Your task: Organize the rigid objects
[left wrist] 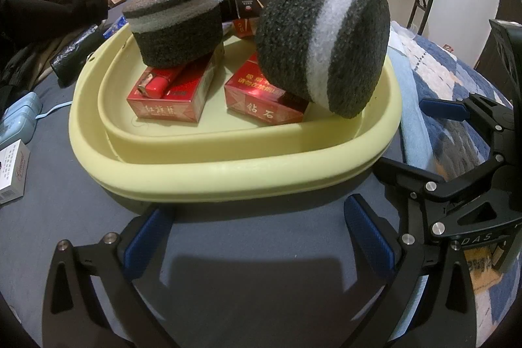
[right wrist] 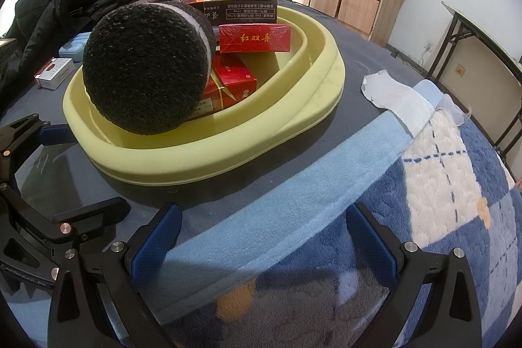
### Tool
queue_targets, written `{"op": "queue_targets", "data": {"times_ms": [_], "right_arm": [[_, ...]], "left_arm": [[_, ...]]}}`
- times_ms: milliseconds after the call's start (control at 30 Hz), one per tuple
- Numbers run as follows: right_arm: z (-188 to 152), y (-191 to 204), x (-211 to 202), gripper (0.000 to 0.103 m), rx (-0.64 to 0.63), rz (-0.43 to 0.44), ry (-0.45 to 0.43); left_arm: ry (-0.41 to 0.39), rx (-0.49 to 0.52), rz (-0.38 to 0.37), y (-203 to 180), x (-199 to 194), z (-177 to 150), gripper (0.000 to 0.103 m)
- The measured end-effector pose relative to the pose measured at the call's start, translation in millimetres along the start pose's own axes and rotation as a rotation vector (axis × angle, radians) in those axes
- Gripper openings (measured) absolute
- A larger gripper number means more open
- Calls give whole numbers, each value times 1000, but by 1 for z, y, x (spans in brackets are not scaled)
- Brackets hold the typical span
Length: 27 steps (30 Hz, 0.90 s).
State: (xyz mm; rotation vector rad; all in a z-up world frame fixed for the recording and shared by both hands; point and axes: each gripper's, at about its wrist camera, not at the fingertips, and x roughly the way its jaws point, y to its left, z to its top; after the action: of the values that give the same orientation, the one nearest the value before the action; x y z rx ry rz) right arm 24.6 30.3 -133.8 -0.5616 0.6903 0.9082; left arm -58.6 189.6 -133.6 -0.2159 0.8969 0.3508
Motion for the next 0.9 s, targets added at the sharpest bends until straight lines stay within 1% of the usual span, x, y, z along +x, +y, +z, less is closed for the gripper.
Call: {"op": "queue_targets", "data": {"times_ms": [33,900], "right_arm": [[-2,-7,-7,103,0,1,0],[-1,-2,-3,103,0,1,0]], "left_arm": [[0,0,0,0,0,0,103],[0,0,0,0,0,0,103]]}}
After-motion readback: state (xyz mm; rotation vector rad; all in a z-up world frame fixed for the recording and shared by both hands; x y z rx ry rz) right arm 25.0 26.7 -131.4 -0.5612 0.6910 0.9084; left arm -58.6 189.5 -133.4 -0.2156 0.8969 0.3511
